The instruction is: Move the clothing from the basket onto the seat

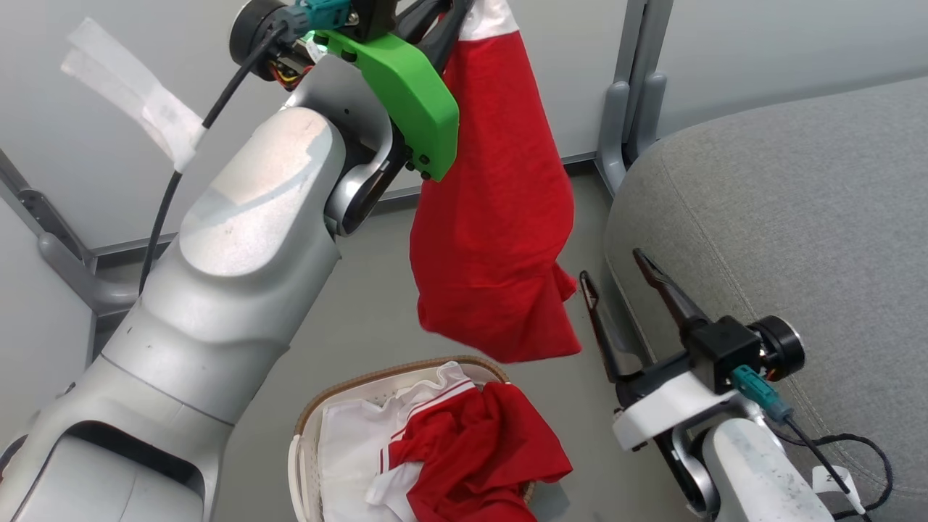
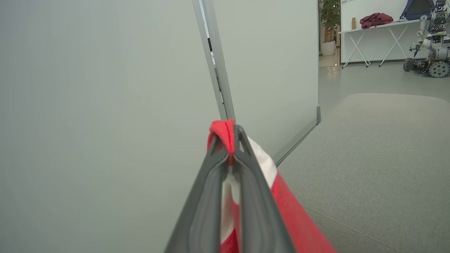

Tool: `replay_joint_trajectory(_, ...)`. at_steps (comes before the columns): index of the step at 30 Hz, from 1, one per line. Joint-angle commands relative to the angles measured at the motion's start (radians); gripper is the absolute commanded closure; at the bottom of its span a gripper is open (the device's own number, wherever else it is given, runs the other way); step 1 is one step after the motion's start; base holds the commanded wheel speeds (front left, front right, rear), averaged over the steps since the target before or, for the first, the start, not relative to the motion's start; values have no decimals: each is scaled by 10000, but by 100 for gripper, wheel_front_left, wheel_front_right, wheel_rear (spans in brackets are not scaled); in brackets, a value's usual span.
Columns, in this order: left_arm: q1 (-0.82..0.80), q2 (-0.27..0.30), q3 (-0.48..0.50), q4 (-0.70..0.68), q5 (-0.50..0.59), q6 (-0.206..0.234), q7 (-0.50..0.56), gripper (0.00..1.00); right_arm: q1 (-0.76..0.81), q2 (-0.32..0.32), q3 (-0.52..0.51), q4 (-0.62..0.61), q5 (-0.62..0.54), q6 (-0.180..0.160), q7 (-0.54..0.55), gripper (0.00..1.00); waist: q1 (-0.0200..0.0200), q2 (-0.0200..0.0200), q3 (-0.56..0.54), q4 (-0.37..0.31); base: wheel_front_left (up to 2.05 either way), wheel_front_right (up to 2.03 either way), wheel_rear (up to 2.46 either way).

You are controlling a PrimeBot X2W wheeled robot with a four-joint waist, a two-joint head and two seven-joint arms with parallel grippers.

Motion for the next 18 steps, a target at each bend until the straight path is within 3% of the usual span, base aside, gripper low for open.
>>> replay_joint_trajectory(1, -139, 15, -32, 61, -87, -18, -46, 100, -178, -34, 276, 51, 136, -8, -46, 0, 1, -1, -51, -34, 0, 0, 0)
replay_joint_trajectory(10, -287, -17, -393, 13, -296, -18, -125, 100, -1198, -39, 1833, 623, 644, -10, -46, 0, 1, -1, -141, 298, 0, 0, 0)
replay_joint_trajectory(18, -476, -123, -407, 28, -455, -18, -230, 100, -2412, -37, 1807, 2174, 421, -8, -46, 0, 1, -1, -142, 543, 0, 0, 0)
